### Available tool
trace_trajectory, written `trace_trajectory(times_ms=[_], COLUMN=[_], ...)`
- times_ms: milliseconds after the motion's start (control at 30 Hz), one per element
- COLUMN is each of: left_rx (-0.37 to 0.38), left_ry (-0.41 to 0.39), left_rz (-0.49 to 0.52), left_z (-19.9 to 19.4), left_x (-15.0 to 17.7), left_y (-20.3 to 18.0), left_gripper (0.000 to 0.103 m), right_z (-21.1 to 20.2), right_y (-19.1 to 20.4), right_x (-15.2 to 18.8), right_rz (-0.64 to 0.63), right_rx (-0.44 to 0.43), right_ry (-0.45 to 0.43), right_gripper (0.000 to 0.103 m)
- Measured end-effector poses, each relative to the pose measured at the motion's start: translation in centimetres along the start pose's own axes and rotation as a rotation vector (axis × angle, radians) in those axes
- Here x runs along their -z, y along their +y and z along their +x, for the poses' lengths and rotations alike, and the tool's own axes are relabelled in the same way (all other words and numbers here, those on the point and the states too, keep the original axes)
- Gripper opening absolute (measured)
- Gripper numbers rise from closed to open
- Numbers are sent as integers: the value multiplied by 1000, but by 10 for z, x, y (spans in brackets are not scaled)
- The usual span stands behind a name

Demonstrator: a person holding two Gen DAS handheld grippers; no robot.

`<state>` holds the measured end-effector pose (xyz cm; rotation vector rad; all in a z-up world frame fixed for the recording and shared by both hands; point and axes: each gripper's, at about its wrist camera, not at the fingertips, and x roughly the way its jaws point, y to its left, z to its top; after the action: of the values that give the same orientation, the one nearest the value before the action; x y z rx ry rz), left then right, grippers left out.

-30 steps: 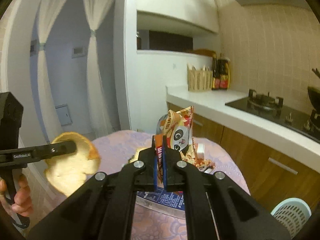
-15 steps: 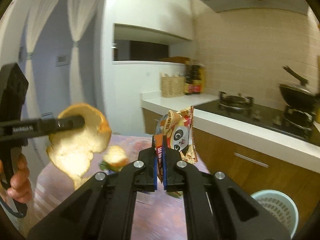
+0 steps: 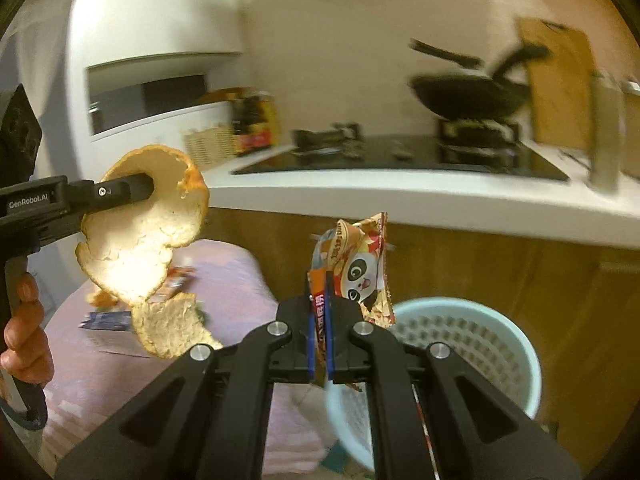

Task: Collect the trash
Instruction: 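Carry the orange peel and wrapper to the wastebasket and release both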

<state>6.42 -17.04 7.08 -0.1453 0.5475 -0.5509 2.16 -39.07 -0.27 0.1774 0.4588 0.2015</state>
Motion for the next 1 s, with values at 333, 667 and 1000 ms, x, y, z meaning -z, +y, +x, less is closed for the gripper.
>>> trace_trajectory(times_ms=[333,667,1000], left_rx=[26,-1,-27], left_ry=[146,372,531], left_rz=[92,105,132], left_z=[107,188,197], left_x=[15,50,78], left_y=[-46,-55,-36], left_gripper=[8,38,69], right_z=[19,48,59], right_y=[-77,-114,-113], right_x=[31,44,53], right_rz=[157,276,311], right_rx=[93,106,139], right_ry=[98,211,333], right_gripper=[2,3,37])
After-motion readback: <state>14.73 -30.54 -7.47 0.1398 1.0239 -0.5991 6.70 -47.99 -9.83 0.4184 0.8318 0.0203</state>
